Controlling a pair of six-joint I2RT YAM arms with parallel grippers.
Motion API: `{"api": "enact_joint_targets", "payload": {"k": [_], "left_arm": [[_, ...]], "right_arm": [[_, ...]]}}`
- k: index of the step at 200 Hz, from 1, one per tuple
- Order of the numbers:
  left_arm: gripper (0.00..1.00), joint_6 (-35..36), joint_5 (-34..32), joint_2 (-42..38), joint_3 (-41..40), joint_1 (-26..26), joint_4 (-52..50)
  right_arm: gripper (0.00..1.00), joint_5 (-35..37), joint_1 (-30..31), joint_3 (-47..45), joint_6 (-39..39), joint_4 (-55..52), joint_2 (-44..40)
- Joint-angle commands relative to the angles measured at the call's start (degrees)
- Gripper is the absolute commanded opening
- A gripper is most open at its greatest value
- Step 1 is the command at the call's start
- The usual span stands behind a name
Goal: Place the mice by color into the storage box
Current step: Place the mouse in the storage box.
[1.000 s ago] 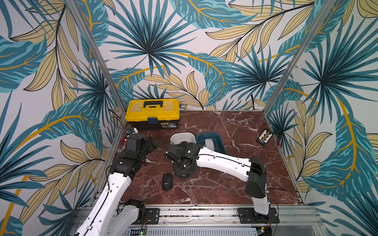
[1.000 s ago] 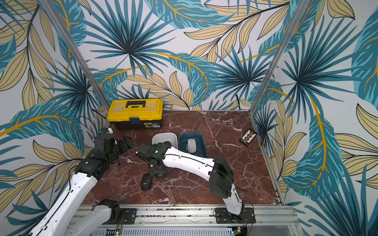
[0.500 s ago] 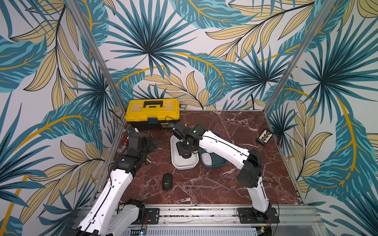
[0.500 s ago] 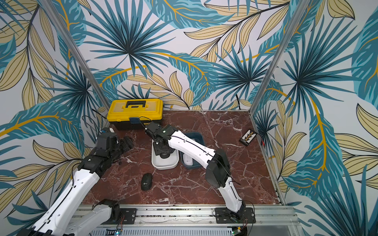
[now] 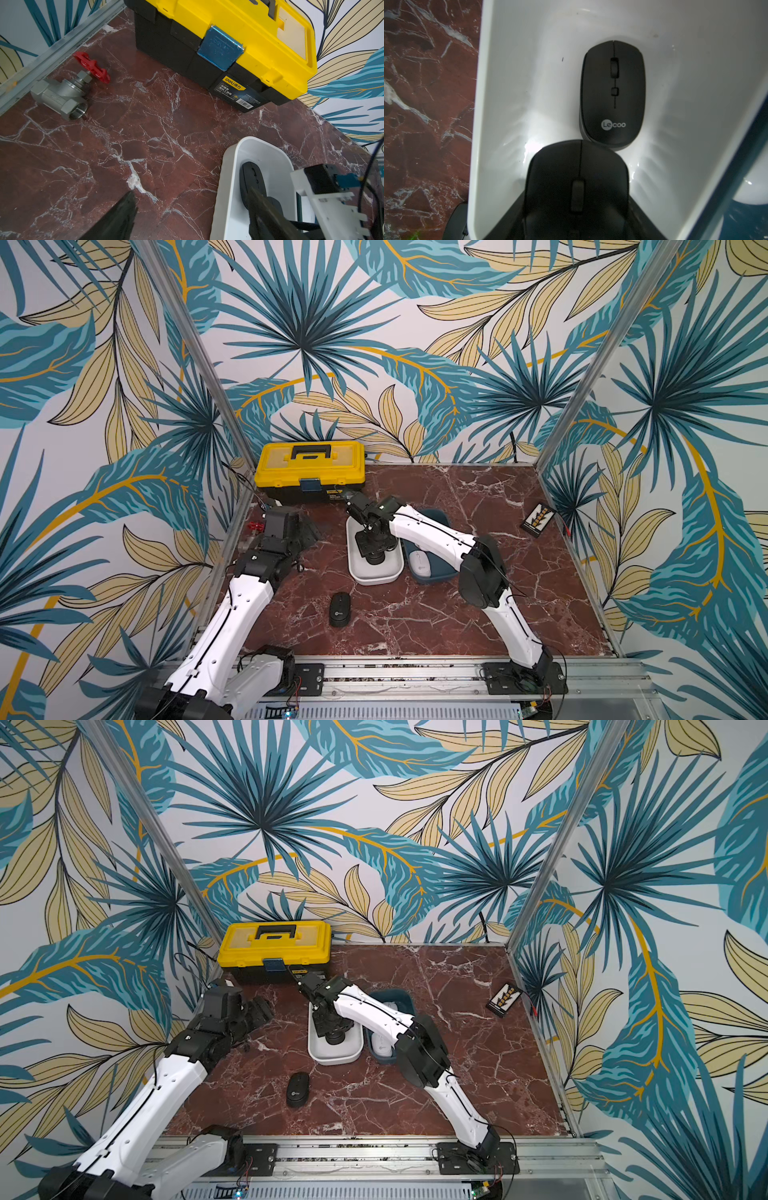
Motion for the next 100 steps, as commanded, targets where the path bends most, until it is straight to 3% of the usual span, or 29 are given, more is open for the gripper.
{"api": "enact_joint_targets", "payload": {"k": [1,56,100], "left_arm": [[0.86,-0.1,-0.5,0.4,3.6,0.5,-0.7],[0.86,0.0,-0.5,2.1,4.8,0.5,-1.0],[0.86,0.1,0.0,2.9,5.1,0.5,-0.6]], "right_arm": [[0.48,-1.6,0.1,0.9,-0.5,0.9,1.9],[0.49,-3.8,0.0,2.0,-0.8,1.2,5.0],[0.61,-4.5,0.0,3.4,-0.6,0.5,5.9]]}}
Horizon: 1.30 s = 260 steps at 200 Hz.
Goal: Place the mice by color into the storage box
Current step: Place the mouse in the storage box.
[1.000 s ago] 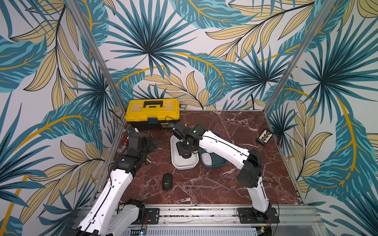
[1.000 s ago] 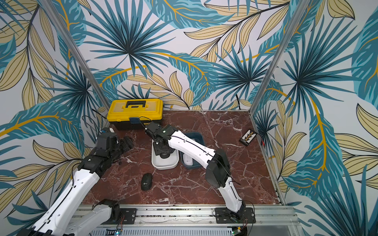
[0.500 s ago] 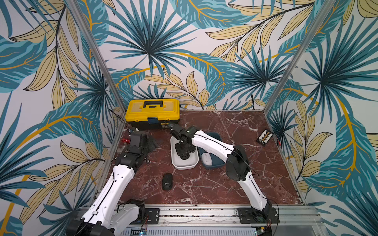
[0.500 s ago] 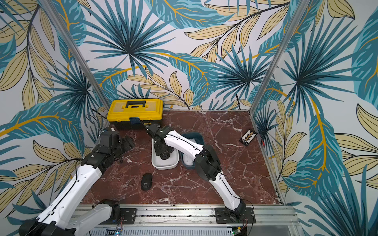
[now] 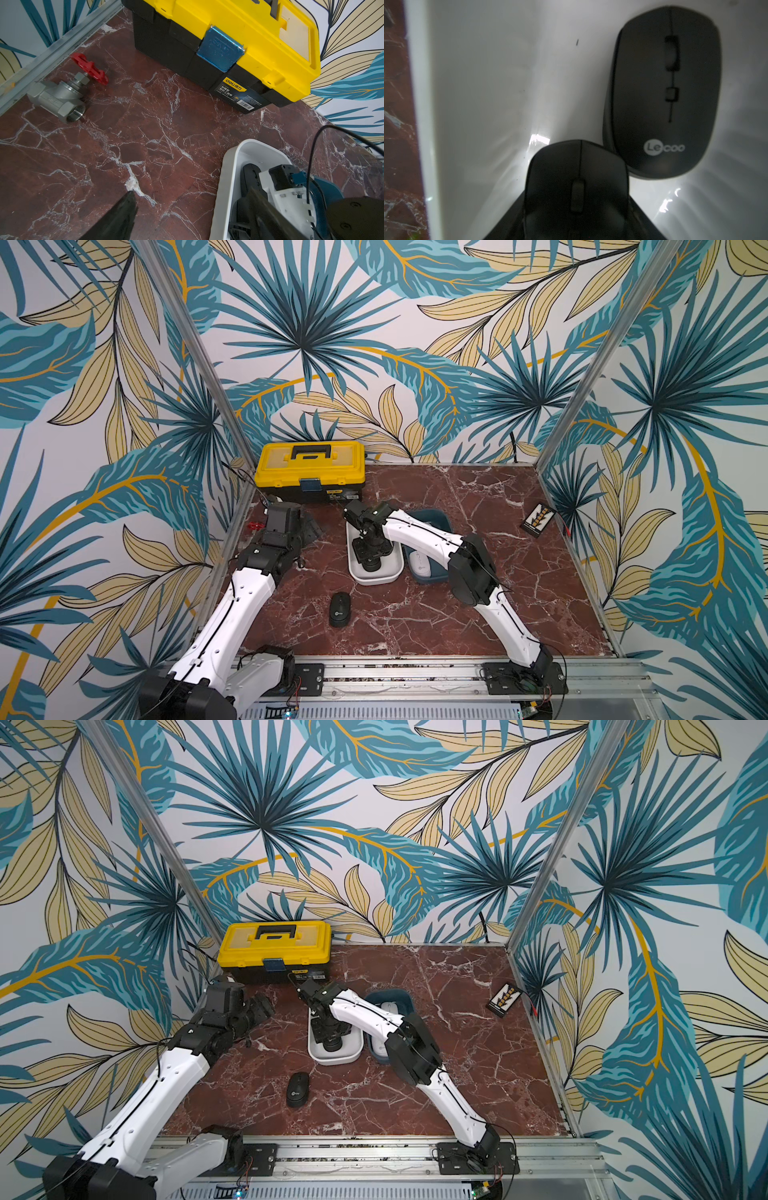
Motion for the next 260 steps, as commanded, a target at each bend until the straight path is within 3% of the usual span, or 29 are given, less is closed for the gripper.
{"api": "enact_joint_targets", "payload": {"k": [1,70,131,146,212,260], "left_arm": [[0.86,0.1,0.0,0.2,3.3,0.4,-0.4],[0.86,0.5,2.3,0.9,3.2,0.4,-0.2],[0.86,-0.6,2.6,-1.2,3.3,1.4,-1.2],[0.88,-1.3,4.7,-2.0,3.4,2.5,-0.7],[0.90,-0.5,3.2,-4.9,5.7,5.4,-4.9],[0.91,0.5,1.7,-9.8,5.9,6.4,-8.5]], "right_arm": [[0.61,-0.8,0.0,2.2,-0.4,-0.8,1.1],[0.71,0.0,0.0,5.9,-1.4,-2.4,0.1],[0.71,1.7,0.1,5.1,0.0,-4.0,-3.1],[0.71,1.8,0.4,3.9,1.9,-4.1,-5.6],[0.75,0.1,7.4,-6.2,14.9,0.4,-17.6],[0.76,-1.8,14.4,-11.4,24.5,2.5,-18.9]]}}
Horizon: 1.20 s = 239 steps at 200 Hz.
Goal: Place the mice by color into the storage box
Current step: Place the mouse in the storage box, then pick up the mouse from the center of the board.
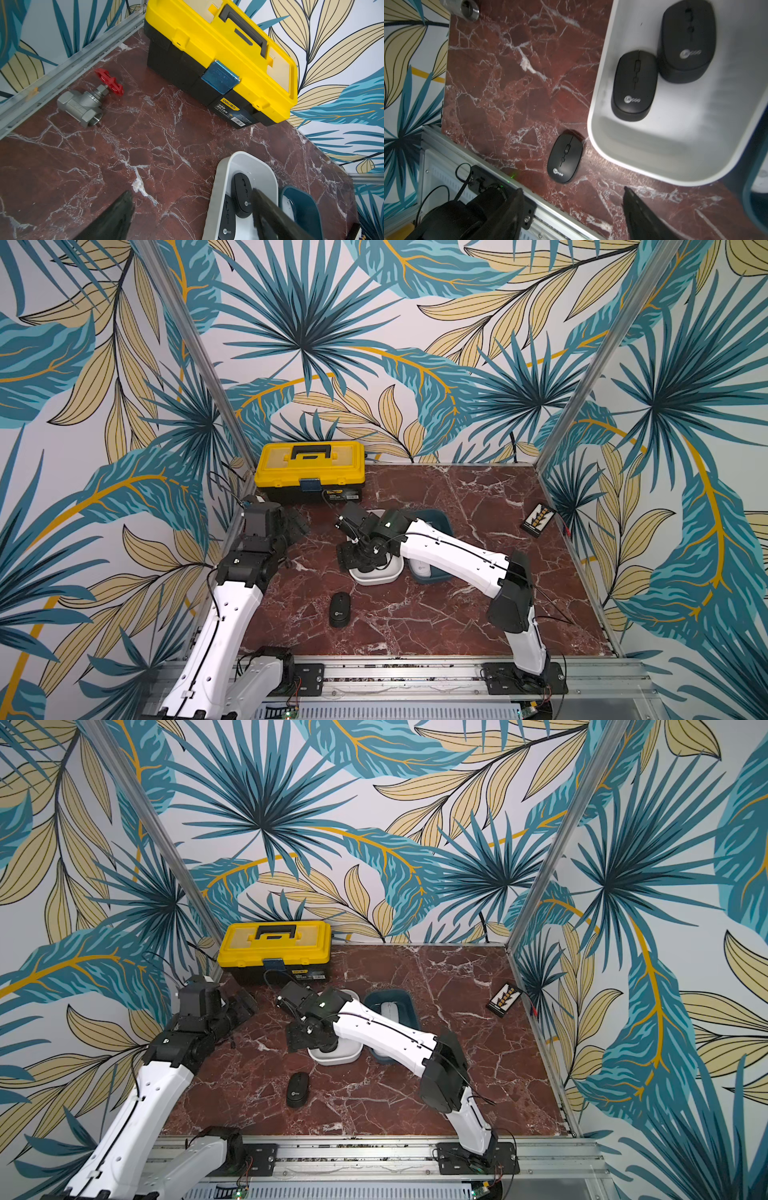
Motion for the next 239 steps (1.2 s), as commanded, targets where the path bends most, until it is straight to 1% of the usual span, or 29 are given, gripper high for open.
{"api": "enact_joint_targets", "payload": {"k": [1,23,56,86,102,127,178,199,239], "left_arm": [[0.91,1.0,-1.6,-2.6,3.1,0.4,-3.7],[0.91,1.4,-3.6,-5.4,3.2,0.5,-5.9],[0.92,1.4,-4.7,-9.9,3.0,0.6,-8.9],[0.94,1.0,-4.7,-13.4,3.6,0.6,-11.3],[0.94,0.3,-4.8,-14.9,4.0,0.6,-12.3],[0.94,0.0,-4.8,-17.0,4.4,0.6,-13.0],[0.95,-0.7,-4.0,-18.5,4.3,0.6,-13.7],[0.95,-1.1,-4.2,-18.8,4.1,0.6,-13.6],[0.95,-1.7,-4.7,-19.8,3.4,0.6,-13.3]], "right_arm": [[0.76,-0.9,2.7,-2.7,7.1,0.8,1.2],[0.76,-1.6,5.3,-2.7,9.9,0.8,2.5],[0.76,-2.6,8.8,-3.0,13.2,1.6,5.6],[0.76,-3.9,10.2,-2.8,14.5,2.2,8.9],[0.76,-3.9,10.4,-2.8,14.1,2.1,10.1],[0.76,-2.1,10.4,-1.8,13.4,1.4,11.2],[0.76,-1.2,10.0,3.3,12.2,-1.1,15.1],[0.76,0.5,9.8,6.2,11.8,-4.4,17.0],[0.76,2.8,9.3,4.5,12.8,-3.7,16.5]]}}
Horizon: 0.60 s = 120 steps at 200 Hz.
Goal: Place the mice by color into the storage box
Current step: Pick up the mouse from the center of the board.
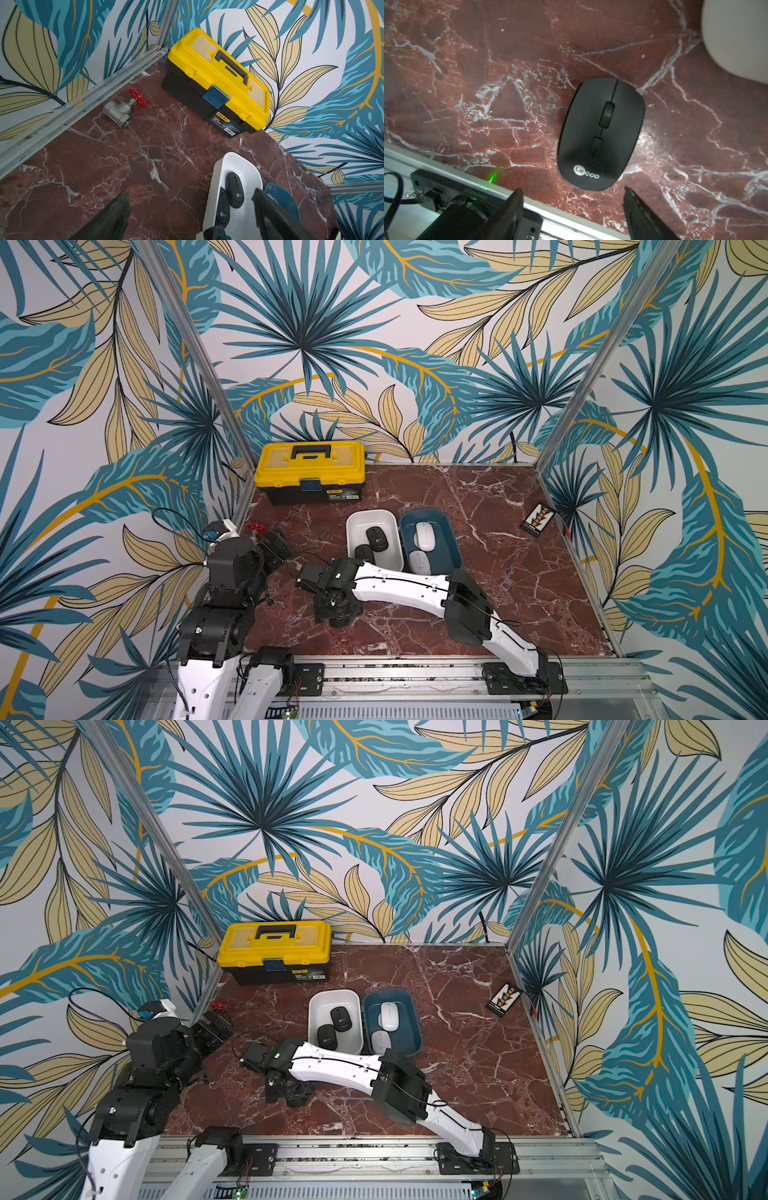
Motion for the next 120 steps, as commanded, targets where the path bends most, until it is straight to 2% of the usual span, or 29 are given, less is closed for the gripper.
{"api": "enact_joint_targets", "payload": {"k": [1,120], "left_arm": [[0.95,-0.5,-0.7,-1.1,1.3,0.5,-0.3],[0.95,-0.5,0.1,-1.5,-0.4,0.5,1.1]], "right_arm": [[0.76,2.8,-0.5,-0.5,0.2,-2.1,0.5],[0.76,1.3,-2.6,-0.4,-1.1,-0.7,4.6]]}}
